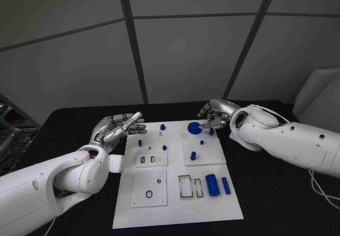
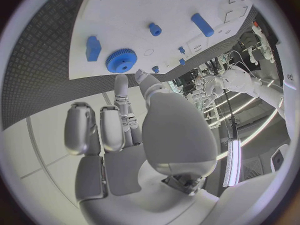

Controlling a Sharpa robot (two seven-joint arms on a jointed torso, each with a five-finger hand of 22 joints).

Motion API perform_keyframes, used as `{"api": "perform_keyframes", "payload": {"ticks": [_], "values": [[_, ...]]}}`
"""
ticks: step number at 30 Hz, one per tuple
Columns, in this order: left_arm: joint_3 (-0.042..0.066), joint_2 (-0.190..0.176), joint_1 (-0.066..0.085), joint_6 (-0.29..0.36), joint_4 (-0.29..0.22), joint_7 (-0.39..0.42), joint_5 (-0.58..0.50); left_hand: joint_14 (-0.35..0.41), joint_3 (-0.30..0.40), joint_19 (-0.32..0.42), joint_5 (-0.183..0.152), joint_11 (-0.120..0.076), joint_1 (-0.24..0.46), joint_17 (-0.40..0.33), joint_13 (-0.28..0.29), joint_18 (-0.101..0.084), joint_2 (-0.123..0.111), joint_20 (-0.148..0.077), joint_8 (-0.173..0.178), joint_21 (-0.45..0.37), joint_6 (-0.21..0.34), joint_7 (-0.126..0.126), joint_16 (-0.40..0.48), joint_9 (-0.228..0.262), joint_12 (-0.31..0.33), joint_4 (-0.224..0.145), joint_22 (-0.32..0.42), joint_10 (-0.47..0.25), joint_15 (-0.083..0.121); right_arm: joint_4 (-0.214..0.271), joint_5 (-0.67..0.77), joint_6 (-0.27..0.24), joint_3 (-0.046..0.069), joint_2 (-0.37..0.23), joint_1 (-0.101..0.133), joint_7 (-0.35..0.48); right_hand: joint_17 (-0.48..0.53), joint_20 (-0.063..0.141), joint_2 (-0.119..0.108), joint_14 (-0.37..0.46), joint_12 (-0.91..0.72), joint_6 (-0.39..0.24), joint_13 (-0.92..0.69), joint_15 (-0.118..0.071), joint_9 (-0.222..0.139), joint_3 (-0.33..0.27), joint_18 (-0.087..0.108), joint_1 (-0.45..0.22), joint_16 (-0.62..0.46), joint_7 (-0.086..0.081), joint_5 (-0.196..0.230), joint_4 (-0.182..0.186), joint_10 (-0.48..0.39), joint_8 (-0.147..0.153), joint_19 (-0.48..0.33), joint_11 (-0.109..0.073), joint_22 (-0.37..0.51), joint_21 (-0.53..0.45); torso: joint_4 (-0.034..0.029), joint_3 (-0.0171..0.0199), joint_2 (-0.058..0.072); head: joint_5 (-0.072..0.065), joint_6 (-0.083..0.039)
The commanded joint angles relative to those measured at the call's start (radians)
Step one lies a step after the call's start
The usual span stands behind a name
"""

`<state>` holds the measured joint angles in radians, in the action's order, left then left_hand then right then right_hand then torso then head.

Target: Assemble the parts on the task board

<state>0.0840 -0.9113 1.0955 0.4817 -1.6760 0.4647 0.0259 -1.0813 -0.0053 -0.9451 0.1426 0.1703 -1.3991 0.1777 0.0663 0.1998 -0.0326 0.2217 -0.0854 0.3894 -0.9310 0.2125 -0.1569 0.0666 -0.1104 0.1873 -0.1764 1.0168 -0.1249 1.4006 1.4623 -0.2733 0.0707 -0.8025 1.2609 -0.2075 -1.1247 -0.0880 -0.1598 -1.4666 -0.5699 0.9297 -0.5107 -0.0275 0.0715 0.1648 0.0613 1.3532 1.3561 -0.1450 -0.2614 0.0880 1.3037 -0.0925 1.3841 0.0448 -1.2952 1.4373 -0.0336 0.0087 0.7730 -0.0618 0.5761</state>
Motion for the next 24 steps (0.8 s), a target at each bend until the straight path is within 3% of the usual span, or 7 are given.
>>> {"api": "perform_keyframes", "payload": {"ticks": [1, 3, 9, 14, 24], "values": [[0.001, 0.004, 0.001, -0.020, 0.001, 0.000, 0.004, 0.007, -0.003, 0.001, -0.005, 0.002, 0.002, 0.001, -0.001, -0.020, 0.005, 0.003, 0.005, 0.003, 0.000, 0.008, 0.007, -0.002, 0.004, -0.005, 0.000, -0.006, 0.001, -0.006, -0.060, 0.082, 0.002, 0.001, 0.002, -0.053, -0.063, -0.001, 0.005, -0.044, -0.215, -0.016, -0.226, 0.006, 0.001, -0.042, -0.008, 0.030, 0.038, 0.000, -0.007, 0.033, -0.025, -0.010, 0.020, 0.008, -0.030, 0.016, 0.0006, 0.0009, 0.001, -0.003, 0.000], [0.001, 0.005, 0.001, -0.022, 0.002, -0.001, 0.004, 0.007, -0.003, 0.001, -0.005, 0.002, 0.002, 0.001, -0.001, -0.020, 0.005, 0.003, 0.005, 0.003, 0.000, 0.008, 0.007, -0.002, 0.004, -0.005, 0.000, -0.006, 0.001, -0.017, -0.060, 0.095, 0.002, 0.006, 0.002, -0.058, -0.083, -0.006, 0.019, -0.044, -0.301, -0.024, -0.321, 0.011, 0.001, -0.059, -0.009, 0.050, 0.050, -0.004, -0.010, 0.060, -0.036, -0.017, 0.025, 0.012, -0.040, 0.021, -0.0010, 0.0006, 0.002, -0.003, 0.001], [0.001, 0.008, 0.001, -0.026, 0.004, -0.003, 0.004, 0.006, -0.004, 0.002, -0.005, 0.002, 0.002, 0.002, -0.001, -0.020, 0.005, 0.003, 0.006, 0.003, 0.001, 0.007, 0.007, -0.002, 0.005, -0.006, 0.000, -0.007, 0.001, -0.057, -0.061, 0.127, 0.003, 0.034, 0.002, -0.062, -0.113, -0.012, 0.017, -0.047, -0.407, -0.049, -0.433, 0.017, -0.002, -0.089, -0.012, 0.063, 0.066, -0.011, -0.007, 0.097, -0.016, -0.014, 0.031, 0.019, -0.053, 0.027, -0.0041, -0.0029, 0.001, -0.002, 0.005], [0.001, 0.009, 0.001, -0.027, 0.005, -0.004, 0.004, 0.006, -0.004, 0.002, -0.005, 0.002, 0.002, 0.002, -0.001, -0.020, 0.005, 0.003, 0.006, 0.003, 0.001, 0.007, 0.007, -0.002, 0.005, -0.006, 0.000, -0.007, 0.001, -0.074, -0.062, 0.142, 0.003, 0.054, 0.001, -0.064, -0.147, -0.016, 0.022, -0.052, -0.558, -0.052, -0.589, 0.021, -0.001, -0.105, -0.015, 0.077, 0.084, -0.015, -0.005, 0.120, 0.036, -0.021, 0.040, 0.023, -0.069, 0.035, -0.0021, -0.0010, 0.001, 0.006, 0.006], [0.001, 0.010, 0.001, -0.027, 0.007, -0.005, 0.004, 0.006, -0.004, 0.002, -0.005, 0.002, 0.002, 0.002, -0.001, -0.020, 0.005, 0.003, 0.006, 0.003, 0.001, 0.007, 0.007, -0.002, 0.005, -0.006, 0.000, -0.007, 0.001, -0.091, -0.041, 0.139, 0.003, 0.075, 0.001, -0.074, -0.252, -0.022, 0.034, -0.069, -0.761, -0.049, -0.801, 0.026, -0.001, -0.125, -0.022, 0.080, 0.134, -0.016, -0.001, 0.142, 0.121, -0.031, 0.062, 0.028, -0.104, 0.052, 0.0006, -0.0009, 0.001, 0.010, 0.008]]}}
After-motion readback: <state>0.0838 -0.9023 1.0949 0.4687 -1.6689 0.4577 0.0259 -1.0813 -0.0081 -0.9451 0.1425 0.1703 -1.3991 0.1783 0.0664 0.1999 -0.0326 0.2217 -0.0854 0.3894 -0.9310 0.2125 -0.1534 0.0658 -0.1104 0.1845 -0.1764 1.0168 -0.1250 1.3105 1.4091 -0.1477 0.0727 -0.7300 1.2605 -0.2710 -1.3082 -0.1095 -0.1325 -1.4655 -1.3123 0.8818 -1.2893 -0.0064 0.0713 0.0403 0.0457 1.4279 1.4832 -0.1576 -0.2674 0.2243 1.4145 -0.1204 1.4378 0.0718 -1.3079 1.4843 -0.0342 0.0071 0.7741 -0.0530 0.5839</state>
